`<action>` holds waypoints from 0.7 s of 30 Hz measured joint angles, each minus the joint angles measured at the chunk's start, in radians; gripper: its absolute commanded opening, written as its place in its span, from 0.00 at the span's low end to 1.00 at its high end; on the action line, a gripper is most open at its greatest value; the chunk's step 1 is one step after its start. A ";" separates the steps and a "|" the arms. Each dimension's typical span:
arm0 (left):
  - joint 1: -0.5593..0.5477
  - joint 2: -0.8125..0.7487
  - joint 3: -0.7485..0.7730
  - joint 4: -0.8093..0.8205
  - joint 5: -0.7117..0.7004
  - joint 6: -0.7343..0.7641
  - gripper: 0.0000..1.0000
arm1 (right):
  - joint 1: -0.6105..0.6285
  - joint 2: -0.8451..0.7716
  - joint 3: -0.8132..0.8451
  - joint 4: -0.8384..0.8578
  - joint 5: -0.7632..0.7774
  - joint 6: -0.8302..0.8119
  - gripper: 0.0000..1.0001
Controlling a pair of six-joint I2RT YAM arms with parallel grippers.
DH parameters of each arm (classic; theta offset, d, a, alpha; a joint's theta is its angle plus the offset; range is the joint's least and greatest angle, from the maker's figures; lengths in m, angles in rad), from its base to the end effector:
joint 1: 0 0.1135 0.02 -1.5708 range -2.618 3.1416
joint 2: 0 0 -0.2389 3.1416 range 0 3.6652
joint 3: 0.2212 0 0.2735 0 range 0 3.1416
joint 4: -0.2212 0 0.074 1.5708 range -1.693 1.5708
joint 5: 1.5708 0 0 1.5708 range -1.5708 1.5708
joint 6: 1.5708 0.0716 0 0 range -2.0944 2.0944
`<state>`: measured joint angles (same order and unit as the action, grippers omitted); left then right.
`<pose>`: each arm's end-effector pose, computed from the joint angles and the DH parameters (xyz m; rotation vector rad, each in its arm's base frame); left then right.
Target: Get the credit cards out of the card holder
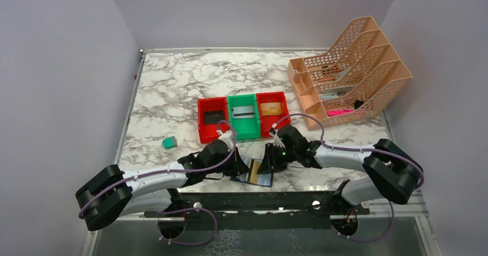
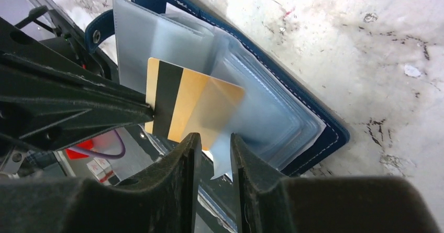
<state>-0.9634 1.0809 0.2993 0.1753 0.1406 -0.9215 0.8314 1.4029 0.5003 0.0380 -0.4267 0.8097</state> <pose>0.1392 -0.2178 0.0964 0.1412 2.4398 -1.1353 0.1687 0.2289 0.0709 -0.2480 2.7321 1.1412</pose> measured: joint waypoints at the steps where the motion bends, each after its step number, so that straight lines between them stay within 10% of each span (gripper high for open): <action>1: 0.000 0.001 0.000 0.003 0.000 -0.001 0.15 | 0.000 0.003 -0.003 0.011 0.000 0.003 0.26; 21: 0.000 0.112 0.021 0.099 0.082 0.000 0.21 | 0.001 -0.018 -0.047 0.069 0.085 0.077 0.25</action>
<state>-0.9630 1.1931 0.3199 0.2741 0.2226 -0.9218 0.8326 1.3846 0.4530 0.1066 -0.3416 0.8871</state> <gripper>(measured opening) 0.205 0.251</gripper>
